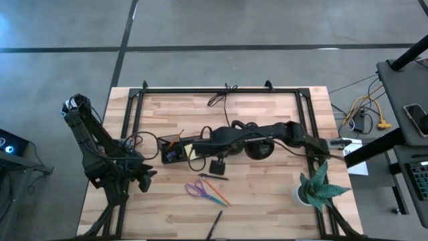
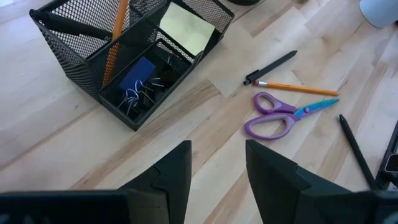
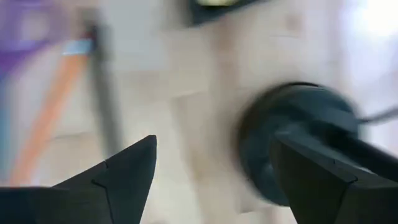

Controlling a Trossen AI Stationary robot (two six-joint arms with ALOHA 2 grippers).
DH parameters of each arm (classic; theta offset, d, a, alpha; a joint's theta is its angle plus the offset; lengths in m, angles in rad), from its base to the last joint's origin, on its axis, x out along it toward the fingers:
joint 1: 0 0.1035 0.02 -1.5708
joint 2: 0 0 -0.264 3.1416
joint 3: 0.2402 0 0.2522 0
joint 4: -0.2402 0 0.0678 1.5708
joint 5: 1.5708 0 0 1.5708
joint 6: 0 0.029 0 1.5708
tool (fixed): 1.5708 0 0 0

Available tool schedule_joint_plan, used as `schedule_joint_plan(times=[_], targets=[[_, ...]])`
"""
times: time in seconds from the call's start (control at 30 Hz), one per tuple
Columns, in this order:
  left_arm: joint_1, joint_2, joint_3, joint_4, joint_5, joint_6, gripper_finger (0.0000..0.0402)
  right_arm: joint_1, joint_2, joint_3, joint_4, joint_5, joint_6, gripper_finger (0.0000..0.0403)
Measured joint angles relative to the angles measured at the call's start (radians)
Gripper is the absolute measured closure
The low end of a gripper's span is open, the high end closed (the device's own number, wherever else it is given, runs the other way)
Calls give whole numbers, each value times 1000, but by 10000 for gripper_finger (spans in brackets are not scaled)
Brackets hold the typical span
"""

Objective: Pick and place office supplies into organizer
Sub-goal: Adjust the black lamp

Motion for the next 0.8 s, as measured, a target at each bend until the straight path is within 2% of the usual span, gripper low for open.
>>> schedule_joint_plan(times=[0.03, 0.1, 0.23, 0.27, 0.4, 0.6, 0.67, 0.8], targets=[[0, 0, 0, 0, 0, 1, 269, 2, 0, 15, -4, -41, -12, 104], [0, 0, 0, 0, 0, 1, 269, 11, 0, 52, -20, -49, -12, 107], [0, 0, 0, -1, 0, 3, 269, 25, -5, 182, -100, 142, -4, 111], [0, 0, 0, -1, -1, 4, 269, 20, -21, 185, -103, 166, -2, 111], [0, -1, 0, -5, -1, 4, 269, -56, -74, 163, -207, 142, 99, 111], [0, 0, 0, -6, -5, 3, 269, -113, -121, 183, -151, 355, 76, 111], [0, 0, 0, -2, -5, -3, 269, -140, -137, 180, -174, 332, 86, 110], [0, 0, 0, -1, -5, -5, 269, -197, -132, 167, -202, 216, 123, 111]])
